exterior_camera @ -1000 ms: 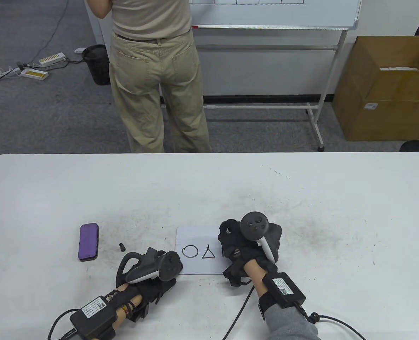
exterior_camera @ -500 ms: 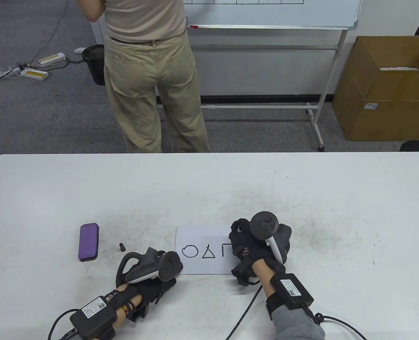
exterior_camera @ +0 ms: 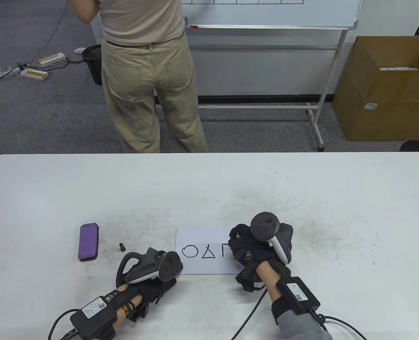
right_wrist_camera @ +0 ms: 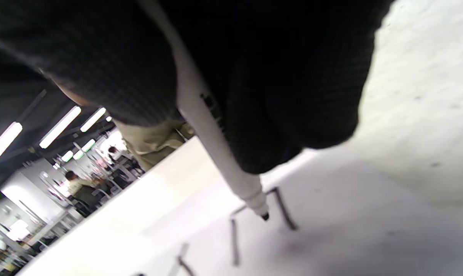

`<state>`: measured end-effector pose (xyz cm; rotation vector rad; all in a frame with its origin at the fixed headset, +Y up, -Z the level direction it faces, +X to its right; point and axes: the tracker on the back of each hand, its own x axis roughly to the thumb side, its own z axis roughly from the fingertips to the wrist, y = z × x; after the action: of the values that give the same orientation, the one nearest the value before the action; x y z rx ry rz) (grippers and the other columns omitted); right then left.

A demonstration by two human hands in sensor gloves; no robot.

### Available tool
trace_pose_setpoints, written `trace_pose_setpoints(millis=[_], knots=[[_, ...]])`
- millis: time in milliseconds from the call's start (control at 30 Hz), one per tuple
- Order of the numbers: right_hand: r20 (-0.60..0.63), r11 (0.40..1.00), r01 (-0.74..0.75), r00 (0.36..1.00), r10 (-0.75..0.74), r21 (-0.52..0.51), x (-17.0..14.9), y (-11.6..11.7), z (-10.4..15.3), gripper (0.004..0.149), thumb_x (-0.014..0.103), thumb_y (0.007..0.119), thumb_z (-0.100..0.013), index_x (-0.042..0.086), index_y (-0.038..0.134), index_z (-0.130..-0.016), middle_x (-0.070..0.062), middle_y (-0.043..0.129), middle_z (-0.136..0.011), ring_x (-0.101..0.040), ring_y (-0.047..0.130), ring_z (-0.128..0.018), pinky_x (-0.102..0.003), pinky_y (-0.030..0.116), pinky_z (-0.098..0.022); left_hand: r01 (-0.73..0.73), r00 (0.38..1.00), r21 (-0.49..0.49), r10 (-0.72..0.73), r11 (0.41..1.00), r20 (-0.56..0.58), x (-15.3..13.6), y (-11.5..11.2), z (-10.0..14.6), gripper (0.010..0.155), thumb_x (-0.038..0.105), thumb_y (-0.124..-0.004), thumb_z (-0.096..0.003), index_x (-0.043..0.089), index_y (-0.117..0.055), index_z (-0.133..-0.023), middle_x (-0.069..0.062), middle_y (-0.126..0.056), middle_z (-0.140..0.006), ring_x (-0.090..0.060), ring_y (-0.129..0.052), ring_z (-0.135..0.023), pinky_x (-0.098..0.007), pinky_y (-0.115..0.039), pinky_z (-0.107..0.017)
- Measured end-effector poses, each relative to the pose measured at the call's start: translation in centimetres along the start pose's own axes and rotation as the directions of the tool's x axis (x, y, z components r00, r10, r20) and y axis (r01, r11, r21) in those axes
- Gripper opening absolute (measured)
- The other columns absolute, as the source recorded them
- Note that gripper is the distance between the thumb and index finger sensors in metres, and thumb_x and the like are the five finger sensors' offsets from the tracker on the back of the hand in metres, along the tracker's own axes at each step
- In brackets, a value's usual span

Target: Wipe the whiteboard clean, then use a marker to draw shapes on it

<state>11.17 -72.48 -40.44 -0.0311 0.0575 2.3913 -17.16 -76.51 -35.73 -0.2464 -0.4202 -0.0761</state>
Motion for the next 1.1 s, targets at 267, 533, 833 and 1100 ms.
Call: trace_pose_setpoints(millis=[267,533,833,1100], knots=[[0.001,0.998,0.004,1.000,-0.004,0.060,0.4,1.6,0.1,0.045,0.036,0.095,-0.033,0.021,0.092,-0.075,-0.010,0.098,-0.075,-0.028,0.114,-0.051,-0.033,0.099,-0.035,0.000,1.000,-0.002,0.000,1.000,0.000,0.0,0.0,0.0,0.056,0.044,-0.077,-0.0393,0.032,-0.070,-0.094,0.007,-0.061,-0.114,-0.023,-0.069,-0.107,-0.058,-0.062,-0.076],[-0.029,0.999,-0.021,0.999,0.022,0.031,-0.5,1.2,0.3,0.045,0.036,0.095,-0.033,0.021,0.092,-0.075,-0.011,0.099,-0.074,-0.028,0.115,-0.050,-0.033,0.100,-0.034,0.003,1.000,-0.003,-0.003,1.000,0.000,0.0,0.0,0.0,0.056,0.044,-0.077,-0.0393,0.033,-0.070,-0.094,0.007,-0.061,-0.114,-0.023,-0.069,-0.107,-0.058,-0.062,-0.075],[-0.052,1.000,-0.010,0.999,0.010,0.004,-1.9,0.2,0.7,0.045,0.036,0.095,-0.033,0.021,0.092,-0.075,-0.011,0.099,-0.074,-0.027,0.115,-0.050,-0.033,0.100,-0.034,0.010,1.000,0.000,-0.010,1.000,-0.003,0.1,0.0,0.0,0.056,0.044,-0.077,-0.0391,0.032,-0.070,-0.094,0.007,-0.062,-0.114,-0.023,-0.070,-0.107,-0.058,-0.063,-0.075],[-0.005,0.986,0.164,0.986,-0.165,-0.041,-2.4,-0.9,2.7,0.045,0.036,0.094,-0.034,0.021,0.091,-0.076,-0.010,0.097,-0.076,-0.028,0.113,-0.052,-0.034,0.098,-0.036,0.023,1.000,-0.014,-0.023,1.000,-0.007,0.3,0.1,0.1,0.058,0.046,-0.076,-0.0386,0.032,-0.069,-0.095,0.006,-0.060,-0.114,-0.024,-0.069,-0.107,-0.057,-0.064,-0.074]])
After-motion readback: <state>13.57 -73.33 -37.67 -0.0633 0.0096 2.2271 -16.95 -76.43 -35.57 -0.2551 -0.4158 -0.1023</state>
